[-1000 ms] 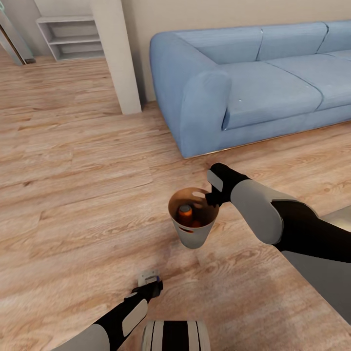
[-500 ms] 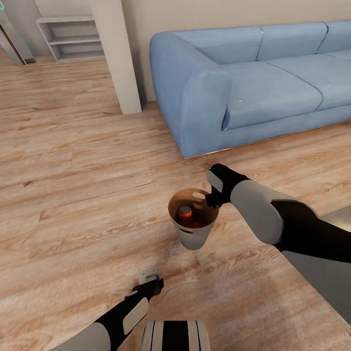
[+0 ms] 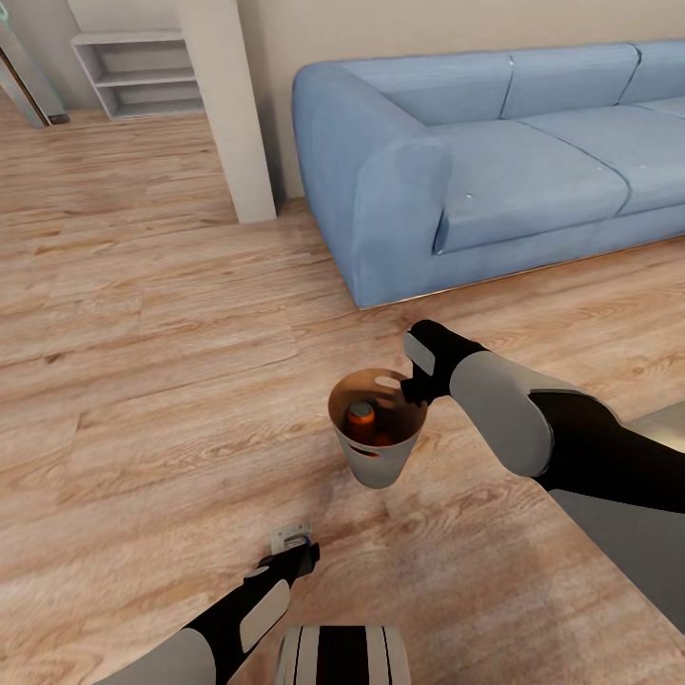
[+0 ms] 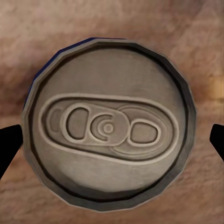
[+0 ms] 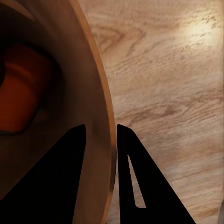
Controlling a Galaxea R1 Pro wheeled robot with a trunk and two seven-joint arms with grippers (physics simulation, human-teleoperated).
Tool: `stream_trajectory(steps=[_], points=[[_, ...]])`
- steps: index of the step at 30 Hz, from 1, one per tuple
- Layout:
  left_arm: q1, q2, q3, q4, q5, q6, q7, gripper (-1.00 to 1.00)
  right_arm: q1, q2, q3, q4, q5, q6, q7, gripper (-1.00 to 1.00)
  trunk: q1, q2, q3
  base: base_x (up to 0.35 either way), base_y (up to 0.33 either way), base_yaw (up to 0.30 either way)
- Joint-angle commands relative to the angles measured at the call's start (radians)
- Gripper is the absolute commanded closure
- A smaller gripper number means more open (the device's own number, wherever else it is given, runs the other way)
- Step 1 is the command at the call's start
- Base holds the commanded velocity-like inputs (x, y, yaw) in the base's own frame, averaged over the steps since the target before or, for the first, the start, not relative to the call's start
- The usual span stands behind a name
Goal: Put the three can of soda from the living room inside the tash can in the kitchen.
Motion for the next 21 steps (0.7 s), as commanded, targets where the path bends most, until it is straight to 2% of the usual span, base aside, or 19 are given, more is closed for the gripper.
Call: stream_trajectory(steps=[1, 5, 6, 21], points=[[0.000, 0.000, 0.000, 0.000, 0.000, 0.000, 0.000, -1.00, 0.000, 0.000, -0.011, 0.000, -0.012, 0.000, 0.000, 1.00, 0.000, 0.000, 0.000, 0.000, 0.000, 0.000], [0.000, 0.000, 0.000, -0.001, 0.000, 0.000, 0.000, -1.00, 0.000, 0.000, -0.011, 0.000, -0.012, 0.000, 0.000, 1.00, 0.000, 0.000, 0.000, 0.000, 0.000, 0.000], [-0.001, 0.000, 0.000, -0.001, 0.000, 0.000, 0.000, 1.00, 0.000, 0.000, -0.011, 0.001, -0.012, 0.000, 0.000, 1.00, 0.000, 0.000, 0.000, 0.000, 0.000, 0.000], [-0.002, 0.000, 0.000, -0.001, 0.001, -0.001, 0.005, 1.00, 0.000, 0.000, -0.011, 0.002, -0.012, 0.000, -0.001, 1.00, 0.000, 0.000, 0.000, 0.000, 0.000, 0.000]])
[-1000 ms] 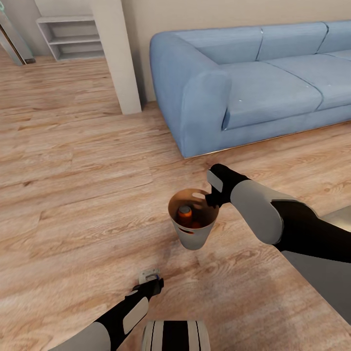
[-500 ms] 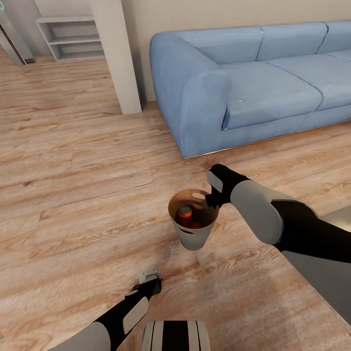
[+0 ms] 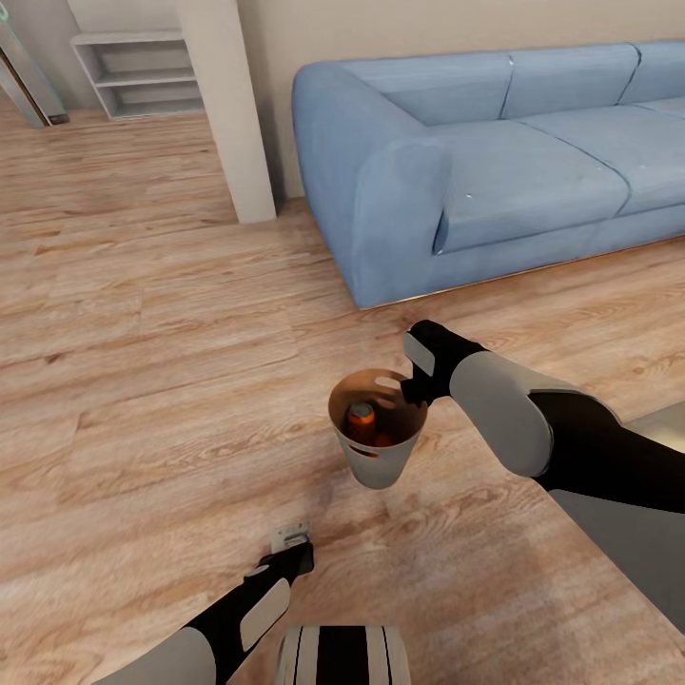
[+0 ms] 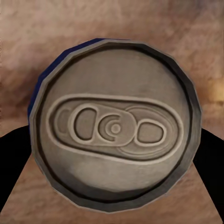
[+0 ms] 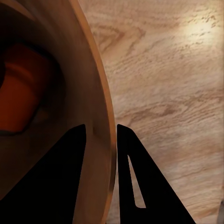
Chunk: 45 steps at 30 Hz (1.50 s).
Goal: Put the three can of soda from the living room inside the tash can in the kitchen.
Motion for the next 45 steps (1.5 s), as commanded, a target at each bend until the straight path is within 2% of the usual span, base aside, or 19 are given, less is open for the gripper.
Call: stream_trajectory(steps=[1, 14, 17, 22, 27, 29, 31, 32, 34, 35, 37, 42, 44, 45], points=[[0.000, 0.000, 0.000, 0.000, 0.000, 0.002, 0.001, 1.00, 0.000, 0.000, -0.012, 0.000, -0.013, 0.000, 0.001, 1.00, 0.000, 0.000, 0.000, 0.000, 0.000, 0.000], [0.002, 0.010, 0.001, -0.048, 0.002, 0.029, 0.014, 1.00, 0.000, 0.000, -0.012, 0.001, -0.011, 0.000, 0.002, 1.00, -0.006, 0.003, 0.050, 0.000, 0.000, 0.000], [0.003, 0.011, 0.003, -0.109, 0.002, 0.063, 0.026, 1.00, 0.000, 0.000, -0.012, 0.002, -0.011, 0.000, 0.002, 1.00, -0.007, 0.004, 0.062, 0.000, 0.000, 0.000], [0.004, 0.017, 0.011, -0.255, 0.003, 0.124, 0.094, 1.00, 0.000, 0.000, -0.012, 0.013, -0.011, 0.000, 0.002, 1.00, -0.010, 0.005, 0.081, 0.000, 0.000, 0.000], [0.005, 0.068, 0.018, -0.409, 0.004, 0.217, 0.157, 1.00, 0.002, 0.000, -0.014, 0.018, -0.011, 0.000, 0.003, 1.00, -0.012, 0.006, 0.101, 0.000, 0.000, 0.000], [0.005, 0.115, 0.021, -0.513, 0.006, 0.286, 0.188, 1.00, 0.005, 0.000, -0.013, 0.019, -0.010, 0.000, -0.001, 1.00, -0.013, 0.007, 0.108, 0.000, 0.000, 0.000], [0.005, 0.138, 0.022, -0.561, 0.009, 0.316, 0.202, 1.00, 0.007, 0.000, -0.013, 0.020, -0.009, 0.000, -0.003, 1.00, -0.014, 0.007, 0.116, 0.000, 0.000, 0.000], [0.005, 0.157, 0.023, -0.600, 0.011, 0.339, 0.217, 1.00, 0.008, 0.000, -0.012, 0.019, -0.007, 0.000, -0.005, 1.00, -0.014, 0.007, 0.120, 0.000, 0.000, 0.000], [0.005, 0.173, 0.025, -0.631, 0.013, 0.360, 0.237, 1.00, 0.009, 0.000, -0.011, 0.019, -0.006, 0.000, -0.006, 1.00, -0.015, 0.008, 0.128, 0.000, 0.000, 0.000], [0.005, 0.186, 0.037, -0.657, 0.014, 0.384, 0.256, 1.00, 0.013, 0.000, -0.010, 0.019, -0.005, 0.000, -0.007, 1.00, -0.015, 0.008, 0.132, 0.000, 0.000, 0.000], [0.005, 0.194, 0.055, -0.685, 0.014, 0.412, 0.272, 1.00, 0.017, 0.000, -0.009, 0.019, -0.005, 0.000, -0.008, 1.00, -0.016, 0.008, 0.139, 0.000, 0.000, 0.000], [0.007, 0.206, 0.146, -0.804, 0.008, 0.554, 0.309, 1.00, 0.037, 0.000, -0.006, 0.019, -0.002, 0.000, -0.009, 1.00, -0.019, 0.010, 0.159, 0.000, 0.000, 0.000], [0.008, 0.213, 0.196, -0.864, 0.006, 0.626, 0.318, 1.00, 0.052, 0.000, -0.005, 0.018, 0.000, 0.000, -0.010, 1.00, -0.019, 0.010, 0.166, 0.000, 0.000, 0.000], [0.008, 0.215, 0.208, -0.876, 0.006, 0.641, 0.319, 1.00, 0.057, 0.000, -0.004, 0.018, 0.001, -0.004, -0.010, 1.00, -0.020, 0.010, 0.170, 0.000, 0.000, 0.000]])
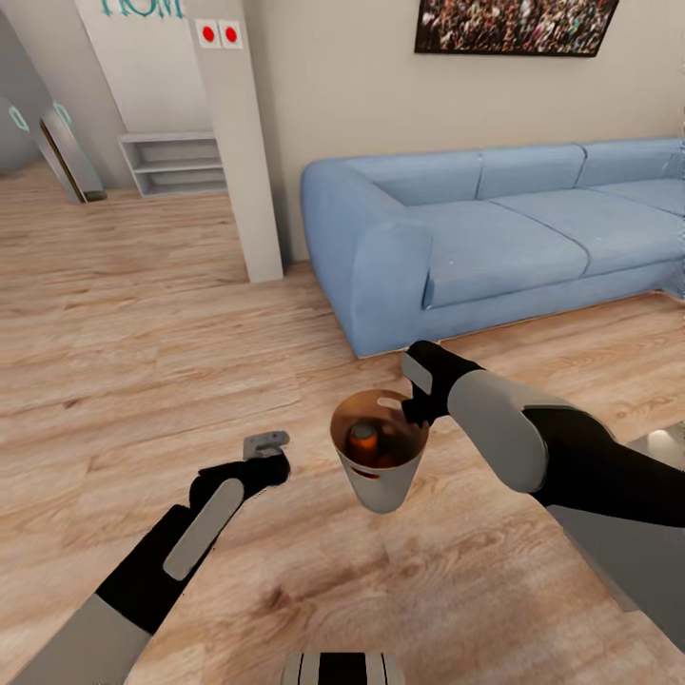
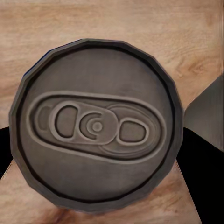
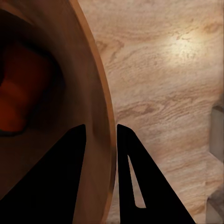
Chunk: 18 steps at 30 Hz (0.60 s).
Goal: Put the three can of soda from the living room inside the tash can in the kitchen.
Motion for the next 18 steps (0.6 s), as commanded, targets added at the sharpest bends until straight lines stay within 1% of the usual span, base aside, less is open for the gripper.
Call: stream_trajectory(steps=[1, 3, 6, 8, 11, 16, 18], points=[[0.000, 0.003, 0.021, -0.022, 0.002, 0.027, 0.001, 1.00, 0.010, 0.000, -0.010, -0.001, -0.004, -0.014, -0.002, 1.00, -0.001, 0.000, 0.004, 0.000, 0.000, 0.000], [0.001, 0.007, 0.044, -0.055, 0.004, 0.058, 0.003, 1.00, 0.020, 0.000, -0.009, 0.000, -0.005, -0.031, -0.013, 1.00, -0.005, 0.007, 0.011, 0.000, 0.000, 0.000], [0.003, 0.009, 0.064, -0.106, 0.009, 0.106, 0.004, 1.00, 0.028, 0.000, -0.008, 0.001, -0.007, -0.046, -0.029, 1.00, -0.016, 0.028, 0.021, 0.000, 0.000, 0.000], [0.003, 0.009, 0.069, -0.121, 0.010, 0.124, 0.004, 1.00, 0.030, 0.000, -0.008, 0.005, -0.008, -0.058, -0.033, 1.00, -0.024, 0.042, 0.027, 0.000, 0.000, 0.000], [0.004, 0.009, 0.072, -0.137, 0.015, 0.137, 0.005, 1.00, 0.041, 0.000, -0.008, 0.020, -0.008, -0.095, -0.037, 1.00, -0.035, 0.063, 0.036, 0.000, 0.000, 0.000], [0.004, 0.009, 0.073, -0.168, 0.017, 0.155, 0.004, 1.00, 0.054, 0.000, -0.008, 0.026, -0.006, -0.116, -0.041, 1.00, -0.055, 0.098, 0.052, 0.000, 0.000, 0.000], [0.005, 0.009, 0.073, -0.188, 0.018, 0.174, 0.004, 1.00, 0.069, 0.000, -0.008, 0.026, 0.006, -0.121, -0.048, 1.00, -0.062, 0.112, 0.058, 0.000, 0.000, 0.000]])
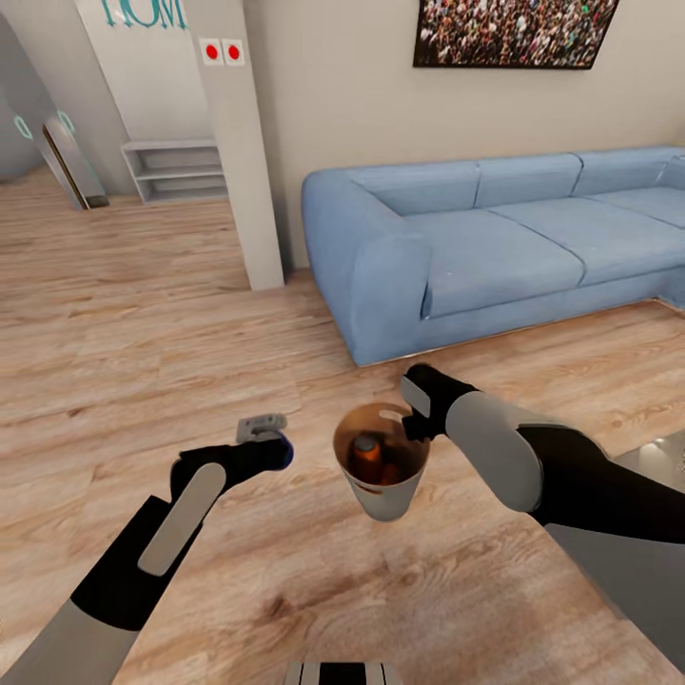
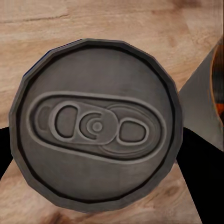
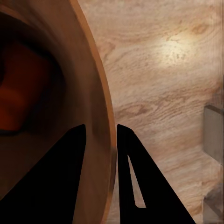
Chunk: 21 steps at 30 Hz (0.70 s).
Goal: Put the three can of soda from the living room inside the tash can in the kitchen.
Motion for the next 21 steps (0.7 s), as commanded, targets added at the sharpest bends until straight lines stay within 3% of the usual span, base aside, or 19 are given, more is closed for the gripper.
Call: stream_trajectory(steps=[1, 6, 9, 12, 15, 21], points=[[0.000, 0.000, 0.000, -0.006, -0.001, 0.004, 0.000, 1.00, 0.002, 0.000, -0.004, -0.001, 0.008, -0.002, -0.004, 1.00, -0.004, 0.007, 0.003, 0.000, 0.000, 0.000], [0.002, 0.000, 0.001, -0.029, 0.023, 0.032, 0.000, 1.00, 0.018, 0.000, -0.003, -0.001, 0.031, -0.006, -0.017, 1.00, -0.023, 0.042, 0.019, 0.000, 0.000, 0.000], [0.002, 0.007, 0.003, -0.038, 0.084, 0.042, 0.000, 1.00, 0.023, 0.000, -0.003, -0.001, 0.036, -0.007, -0.020, 1.00, -0.035, 0.063, 0.028, 0.000, 0.000, 0.000], [0.002, 0.029, 0.044, -0.045, 0.139, 0.046, -0.003, 1.00, 0.025, 0.000, -0.003, -0.001, 0.037, -0.008, -0.021, 1.00, -0.046, 0.084, 0.038, 0.000, 0.000, 0.000], [0.007, 0.043, 0.111, -0.062, 0.208, 0.057, -0.010, 1.00, 0.027, 0.000, -0.003, -0.001, 0.038, -0.008, -0.022, 1.00, -0.058, 0.105, 0.047, 0.000, 0.000, 0.000], [0.020, 0.051, 0.160, -0.076, 0.261, 0.087, -0.058, 1.00, 0.027, 0.000, -0.003, 0.000, 0.038, -0.008, -0.022, 1.00, -0.081, 0.147, 0.066, 0.000, 0.000, 0.000]])
